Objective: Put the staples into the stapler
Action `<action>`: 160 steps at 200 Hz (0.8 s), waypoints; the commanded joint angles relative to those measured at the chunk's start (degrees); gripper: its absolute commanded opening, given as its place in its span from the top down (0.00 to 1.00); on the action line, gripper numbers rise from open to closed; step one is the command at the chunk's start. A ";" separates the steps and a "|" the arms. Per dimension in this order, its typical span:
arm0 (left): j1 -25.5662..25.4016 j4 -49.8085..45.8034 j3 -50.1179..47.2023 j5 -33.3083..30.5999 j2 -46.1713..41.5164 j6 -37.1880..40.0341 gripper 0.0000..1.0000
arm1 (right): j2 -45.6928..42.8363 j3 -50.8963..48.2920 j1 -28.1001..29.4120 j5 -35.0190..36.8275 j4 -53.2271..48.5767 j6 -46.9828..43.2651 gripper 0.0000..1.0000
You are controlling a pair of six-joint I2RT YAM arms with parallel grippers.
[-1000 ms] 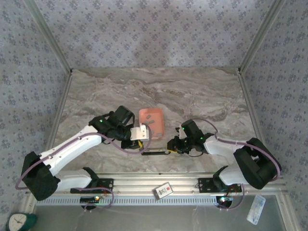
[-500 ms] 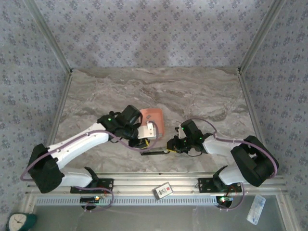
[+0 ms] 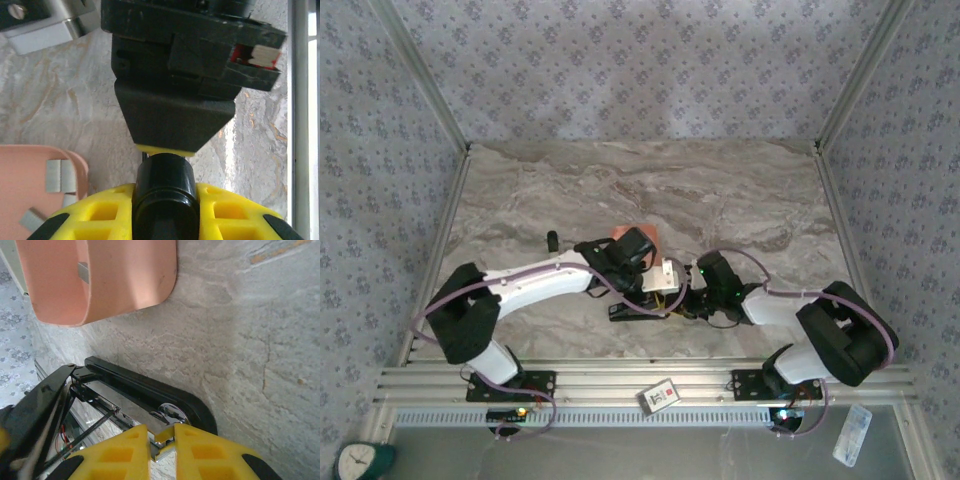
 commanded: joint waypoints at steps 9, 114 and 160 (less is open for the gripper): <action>-1.28 5.72 2.40 2.10 3.05 -1.08 1.00 | 1.15 -2.87 -0.51 -1.17 3.43 1.94 0.81; -1.47 4.00 1.37 0.04 6.86 -0.19 1.00 | -11.26 -6.49 -8.73 -3.22 -7.14 -1.41 0.56; -1.47 3.52 2.81 0.25 8.02 -0.42 0.94 | -17.94 -6.26 -10.91 -3.32 -12.68 -1.94 0.54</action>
